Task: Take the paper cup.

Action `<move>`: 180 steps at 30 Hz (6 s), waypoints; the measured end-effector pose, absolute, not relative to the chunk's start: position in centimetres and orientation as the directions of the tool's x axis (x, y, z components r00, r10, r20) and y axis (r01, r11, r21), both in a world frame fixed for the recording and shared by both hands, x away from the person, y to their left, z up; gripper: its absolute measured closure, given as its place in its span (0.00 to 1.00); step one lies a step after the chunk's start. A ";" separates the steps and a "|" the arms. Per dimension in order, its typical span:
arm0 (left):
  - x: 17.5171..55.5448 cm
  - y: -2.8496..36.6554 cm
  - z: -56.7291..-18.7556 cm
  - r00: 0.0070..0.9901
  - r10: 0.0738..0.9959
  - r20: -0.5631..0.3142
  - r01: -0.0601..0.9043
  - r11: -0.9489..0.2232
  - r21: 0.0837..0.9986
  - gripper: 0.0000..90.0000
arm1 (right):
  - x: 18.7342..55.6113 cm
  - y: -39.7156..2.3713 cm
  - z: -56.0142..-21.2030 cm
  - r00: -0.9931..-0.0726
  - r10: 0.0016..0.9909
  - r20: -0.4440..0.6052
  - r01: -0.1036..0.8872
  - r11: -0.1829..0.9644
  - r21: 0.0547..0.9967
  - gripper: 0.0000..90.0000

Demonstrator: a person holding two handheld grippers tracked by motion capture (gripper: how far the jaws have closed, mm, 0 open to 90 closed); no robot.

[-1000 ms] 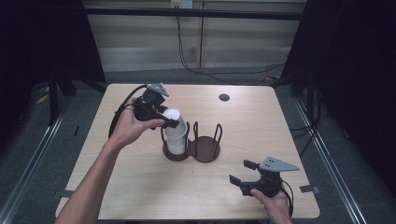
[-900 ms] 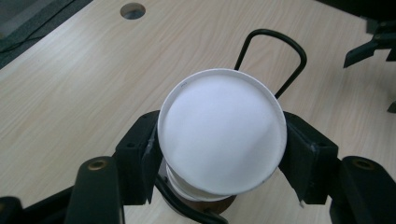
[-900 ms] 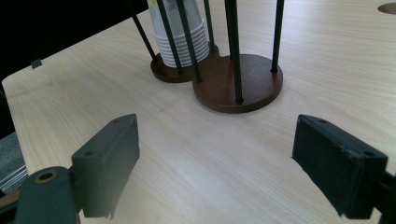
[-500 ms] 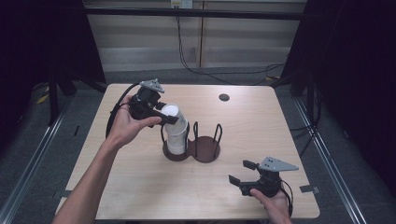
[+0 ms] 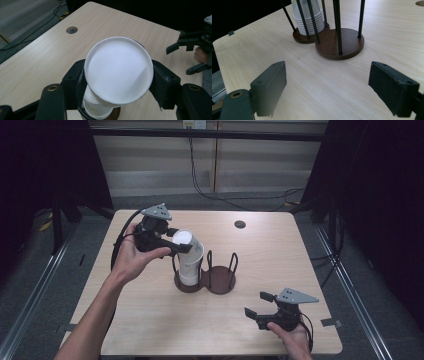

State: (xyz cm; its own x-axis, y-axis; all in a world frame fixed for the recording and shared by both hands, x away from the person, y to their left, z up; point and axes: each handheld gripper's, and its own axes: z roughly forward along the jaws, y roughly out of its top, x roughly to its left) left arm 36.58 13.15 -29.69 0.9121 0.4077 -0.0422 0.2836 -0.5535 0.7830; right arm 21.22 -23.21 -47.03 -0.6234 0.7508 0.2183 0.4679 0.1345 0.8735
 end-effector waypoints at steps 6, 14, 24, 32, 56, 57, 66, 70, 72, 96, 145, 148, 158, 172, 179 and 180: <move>35.2 13.1 -29.5 0.915 0.402 -0.045 0.277 -0.541 0.794 0.41 | 21.2 -23.2 -47.0 -0.624 0.750 0.220 0.468 0.134 0.874 0.16; 33.7 12.9 -30.6 0.932 0.354 -0.077 0.264 -0.516 0.815 0.41 | 21.2 -23.0 -47.0 -0.636 0.740 0.217 0.461 0.139 0.877 0.16; 32.8 13.0 -33.2 0.938 0.315 -0.145 0.291 -0.488 0.823 0.41 | 21.1 -22.9 -46.8 -0.649 0.728 0.219 0.451 0.136 0.882 0.15; 31.8 12.5 -34.8 0.942 0.285 -0.175 0.302 -0.500 0.811 0.40 | 21.0 -22.0 -46.1 -0.687 0.684 0.244 0.431 0.114 0.895 0.15; 31.0 12.8 -37.9 0.944 0.232 -0.234 0.323 -0.515 0.794 0.40 | 23.7 -16.4 -42.8 -0.792 0.589 0.164 0.362 0.236 0.902 0.15; 31.0 12.8 -38.0 0.945 0.232 -0.232 0.322 -0.517 0.793 0.40 | 23.9 -16.1 -42.7 -0.795 0.584 0.162 0.358 0.237 0.903 0.15; 30.8 12.6 -38.3 0.943 0.221 -0.250 0.331 -0.520 0.788 0.40 | 25.1 -13.7 -43.0 -0.823 0.542 0.169 0.356 0.261 0.897 0.15; 30.8 12.7 -38.0 0.945 0.209 -0.250 0.324 -0.514 0.794 0.40 | 25.2 -12.9 -43.5 -0.835 0.521 0.176 0.348 0.253 0.903 0.15; 30.6 12.6 -38.0 0.947 0.206 -0.248 0.320 -0.517 0.794 0.40 | 25.2 -12.6 -43.8 -0.842 0.510 0.178 0.346 0.257 0.902 0.15; 30.6 11.7 -38.7 0.941 0.169 -0.293 0.338 -0.519 0.785 0.40 | 25.0 -11.5 -44.9 -0.880 0.456 0.134 0.295 0.303 0.906 0.28; 30.3 13.3 -39.2 0.951 0.211 -0.226 0.307 -0.563 0.767 0.23 | 25.5 -12.0 -45.0 -0.889 0.431 0.156 0.367 0.466 0.805 0.38; 30.4 13.6 -39.4 0.950 0.215 -0.225 0.309 -0.559 0.770 0.22 | 25.4 -12.1 -44.9 -0.891 0.427 0.154 0.370 0.486 0.792 0.38; 30.3 13.8 -40.0 0.953 0.210 -0.220 0.302 -0.577 0.758 0.22 | 25.6 -12.1 -44.8 -0.899 0.416 0.139 0.369 0.548 0.750 0.38; 30.0 13.4 -41.0 0.960 0.209 -0.189 0.280 -0.632 0.723 0.21 | 25.7 -11.8 -44.5 -0.913 0.395 0.103 0.358 0.651 0.670 0.38; 29.7 12.8 -41.1 0.969 0.173 -0.177 0.248 -0.658 0.711 0.21 | 25.8 -11.7 -44.1 -0.923 0.377 0.081 0.343 0.705 0.621 0.38; 29.6 12.7 -41.1 0.968 0.174 -0.178 0.249 -0.657 0.711 0.21 | 25.8 -11.6 -44.0 -0.924 0.372 0.084 0.342 0.711 0.614 0.38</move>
